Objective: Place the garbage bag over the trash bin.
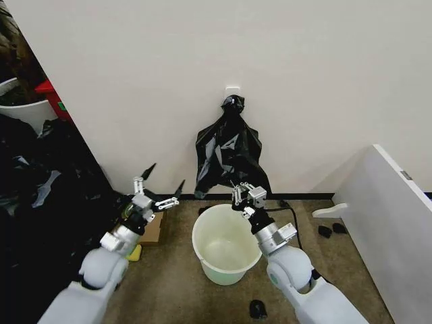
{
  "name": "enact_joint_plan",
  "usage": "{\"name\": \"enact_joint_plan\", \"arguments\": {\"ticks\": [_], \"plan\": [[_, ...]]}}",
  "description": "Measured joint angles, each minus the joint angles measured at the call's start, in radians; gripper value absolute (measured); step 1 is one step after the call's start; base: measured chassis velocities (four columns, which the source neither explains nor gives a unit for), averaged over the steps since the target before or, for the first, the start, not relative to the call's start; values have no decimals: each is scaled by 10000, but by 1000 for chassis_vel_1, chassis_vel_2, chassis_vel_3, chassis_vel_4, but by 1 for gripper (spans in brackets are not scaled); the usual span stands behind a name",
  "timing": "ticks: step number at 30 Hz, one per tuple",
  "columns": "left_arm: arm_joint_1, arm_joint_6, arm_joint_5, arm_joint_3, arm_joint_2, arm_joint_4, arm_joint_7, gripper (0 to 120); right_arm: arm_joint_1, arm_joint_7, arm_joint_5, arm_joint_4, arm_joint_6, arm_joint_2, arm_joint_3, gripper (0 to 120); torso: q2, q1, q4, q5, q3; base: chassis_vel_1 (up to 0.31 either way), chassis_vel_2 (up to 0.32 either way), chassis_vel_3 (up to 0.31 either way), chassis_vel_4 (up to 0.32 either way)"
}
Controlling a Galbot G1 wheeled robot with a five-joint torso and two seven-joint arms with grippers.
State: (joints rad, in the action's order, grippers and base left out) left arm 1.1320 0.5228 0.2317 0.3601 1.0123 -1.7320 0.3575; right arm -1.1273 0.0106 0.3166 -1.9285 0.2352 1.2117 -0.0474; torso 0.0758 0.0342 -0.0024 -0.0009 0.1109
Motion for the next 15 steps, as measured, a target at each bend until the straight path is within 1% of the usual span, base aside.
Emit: {"name": "enact_joint_plan", "arguments": {"ticks": [1, 3, 4, 7, 11, 13, 15], "plan": [[0, 0, 0, 0, 0, 0, 0, 100, 0, 0, 0, 0, 0, 0, 0, 0, 0, 0, 0, 0, 0, 0, 0, 0, 0], [-866, -128, -425, -391, -83, 634, -46, 100, 64, -89, 8, 23, 12, 104, 14, 0, 0, 1, 0, 1, 0, 0, 0, 0, 0], [-866, -128, -425, -391, -83, 634, -46, 100, 64, -89, 8, 23, 12, 104, 14, 0, 0, 1, 0, 1, 0, 0, 0, 0, 0], [-1713, -238, -529, -984, -47, 1160, -187, 100, 72, -141, -21, 85, 5, 207, 29, 0, 0, 0, -2, 3, 0, 0, 0, 0, 0], [-2111, -245, -544, -1329, 9, 1470, -137, 100, 53, -203, -83, 136, -4, 301, 40, 0, 0, 1, -2, 3, 0, 0, 0, 0, 0], [-2416, -243, -623, -1568, 74, 1798, 104, 96, 48, -248, -161, 184, -8, 418, 33, 0, 0, 1, -3, 3, 0, 0, 0, 0, 0], [-2606, -261, -950, -1623, 142, 2094, 410, 88, 48, -285, -235, 219, -16, 523, -4, 0, 0, 1, -1, 2, 0, 0, 0, 0, 0]]}}
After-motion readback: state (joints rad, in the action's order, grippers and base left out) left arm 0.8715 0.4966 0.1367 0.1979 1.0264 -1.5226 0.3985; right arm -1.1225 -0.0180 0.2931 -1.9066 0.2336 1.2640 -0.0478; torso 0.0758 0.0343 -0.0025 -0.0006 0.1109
